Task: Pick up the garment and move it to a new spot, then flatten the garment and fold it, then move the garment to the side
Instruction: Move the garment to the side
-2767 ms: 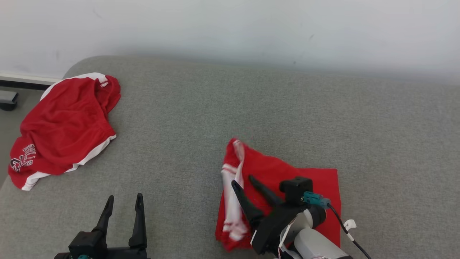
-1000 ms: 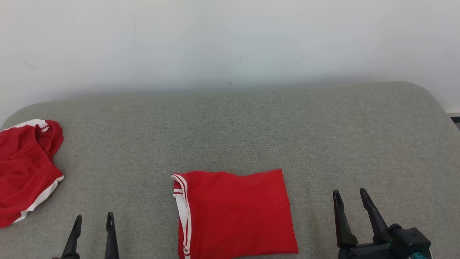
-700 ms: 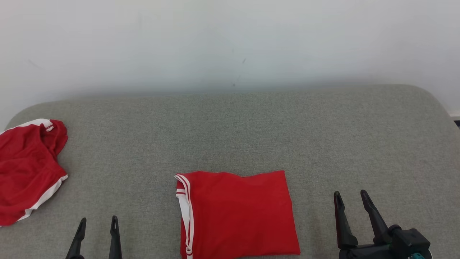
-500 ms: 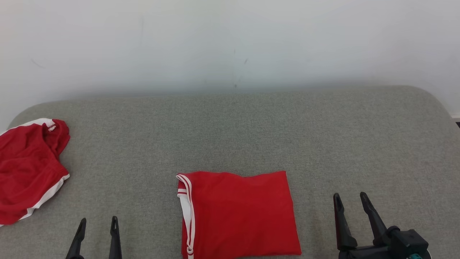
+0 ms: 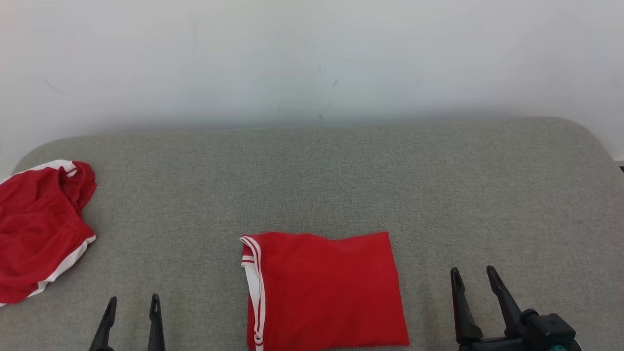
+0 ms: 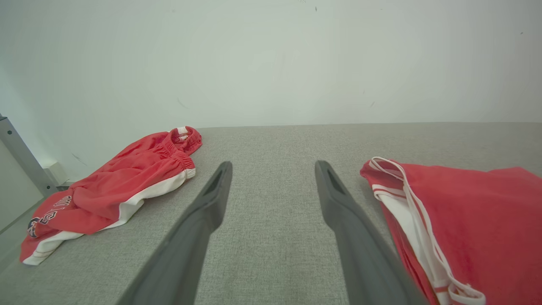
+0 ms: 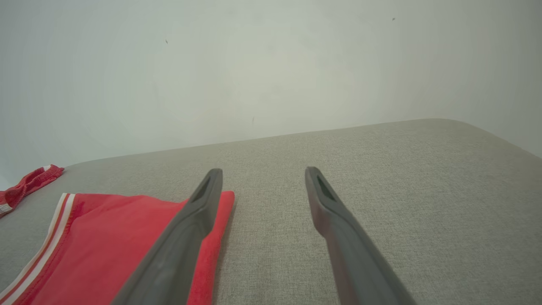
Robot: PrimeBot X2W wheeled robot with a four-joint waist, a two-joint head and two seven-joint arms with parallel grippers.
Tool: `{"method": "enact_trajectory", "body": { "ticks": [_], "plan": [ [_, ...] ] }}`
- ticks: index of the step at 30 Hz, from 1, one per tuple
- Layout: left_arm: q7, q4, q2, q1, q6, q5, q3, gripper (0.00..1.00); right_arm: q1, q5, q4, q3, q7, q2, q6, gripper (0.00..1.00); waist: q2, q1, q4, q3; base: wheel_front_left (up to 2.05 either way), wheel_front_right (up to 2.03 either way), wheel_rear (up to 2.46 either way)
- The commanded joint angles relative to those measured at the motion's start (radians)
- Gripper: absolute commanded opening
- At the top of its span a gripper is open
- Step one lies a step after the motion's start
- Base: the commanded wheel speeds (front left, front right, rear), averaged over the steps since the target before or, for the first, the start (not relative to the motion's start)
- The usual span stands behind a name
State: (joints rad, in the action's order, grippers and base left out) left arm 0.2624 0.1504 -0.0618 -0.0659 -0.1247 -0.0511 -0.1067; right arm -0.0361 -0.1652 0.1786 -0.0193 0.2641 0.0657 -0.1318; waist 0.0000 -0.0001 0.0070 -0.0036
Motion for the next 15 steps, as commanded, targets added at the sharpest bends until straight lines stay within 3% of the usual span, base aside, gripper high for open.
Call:
{"method": "enact_trajectory", "body": {
  "ticks": [1, 15],
  "plan": [
    [0.003, -0.001, -0.004, -0.009, -0.006, 0.005, -0.001, 1.0, 0.003, 0.008, 0.003, 0.001, 0.0, -0.004, 0.002, 1.0, 0.0, 0.0001, 0.001, 0.0, 0.0, 0.0, 0.0],
    [0.004, 0.016, -0.011, -0.004, -0.007, -0.007, 0.013, 1.0, 0.01, 0.018, 0.034, 0.0, 0.0, -0.006, 0.002, 1.0, 0.0, 0.0001, 0.009, -0.002, 0.0, 0.0, 0.0]
  ]
}}
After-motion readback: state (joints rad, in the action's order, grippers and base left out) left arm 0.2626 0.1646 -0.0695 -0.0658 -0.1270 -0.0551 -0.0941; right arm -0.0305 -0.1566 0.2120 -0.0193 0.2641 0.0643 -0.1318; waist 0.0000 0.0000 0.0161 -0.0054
